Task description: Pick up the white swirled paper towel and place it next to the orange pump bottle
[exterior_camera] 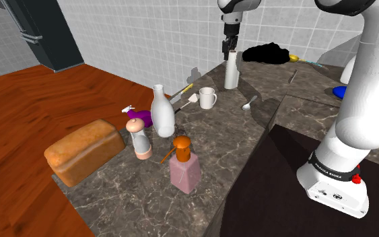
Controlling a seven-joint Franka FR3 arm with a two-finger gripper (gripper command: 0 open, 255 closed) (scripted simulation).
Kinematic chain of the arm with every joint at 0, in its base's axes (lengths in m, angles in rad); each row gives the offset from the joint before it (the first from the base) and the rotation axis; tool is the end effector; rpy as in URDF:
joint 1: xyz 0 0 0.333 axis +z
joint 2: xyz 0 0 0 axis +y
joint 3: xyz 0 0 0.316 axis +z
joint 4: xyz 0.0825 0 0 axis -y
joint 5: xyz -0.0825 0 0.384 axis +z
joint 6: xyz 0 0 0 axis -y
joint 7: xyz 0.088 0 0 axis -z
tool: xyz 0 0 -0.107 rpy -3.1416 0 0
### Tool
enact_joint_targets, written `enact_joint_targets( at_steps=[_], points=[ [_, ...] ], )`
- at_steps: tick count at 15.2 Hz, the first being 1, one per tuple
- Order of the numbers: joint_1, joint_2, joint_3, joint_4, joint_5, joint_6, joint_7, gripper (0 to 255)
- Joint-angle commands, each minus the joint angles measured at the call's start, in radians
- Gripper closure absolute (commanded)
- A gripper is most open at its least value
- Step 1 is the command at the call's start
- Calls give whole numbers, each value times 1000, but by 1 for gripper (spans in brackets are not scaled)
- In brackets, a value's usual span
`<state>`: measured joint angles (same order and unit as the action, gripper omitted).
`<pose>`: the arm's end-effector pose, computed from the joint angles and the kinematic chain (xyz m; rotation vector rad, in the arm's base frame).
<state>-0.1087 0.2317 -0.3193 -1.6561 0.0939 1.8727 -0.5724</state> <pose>0.5809 -0.2401 0.4785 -3.1189 -0.1939 -0.0092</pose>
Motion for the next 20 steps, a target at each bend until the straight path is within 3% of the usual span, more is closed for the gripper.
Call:
enact_joint_targets(
  at_steps=[1, 20],
  points=[
    [0, -4, 0, 21, -2, -25, 2, 255],
    [-16, 19, -6, 309, 3, -291, 7, 255]
  ],
)
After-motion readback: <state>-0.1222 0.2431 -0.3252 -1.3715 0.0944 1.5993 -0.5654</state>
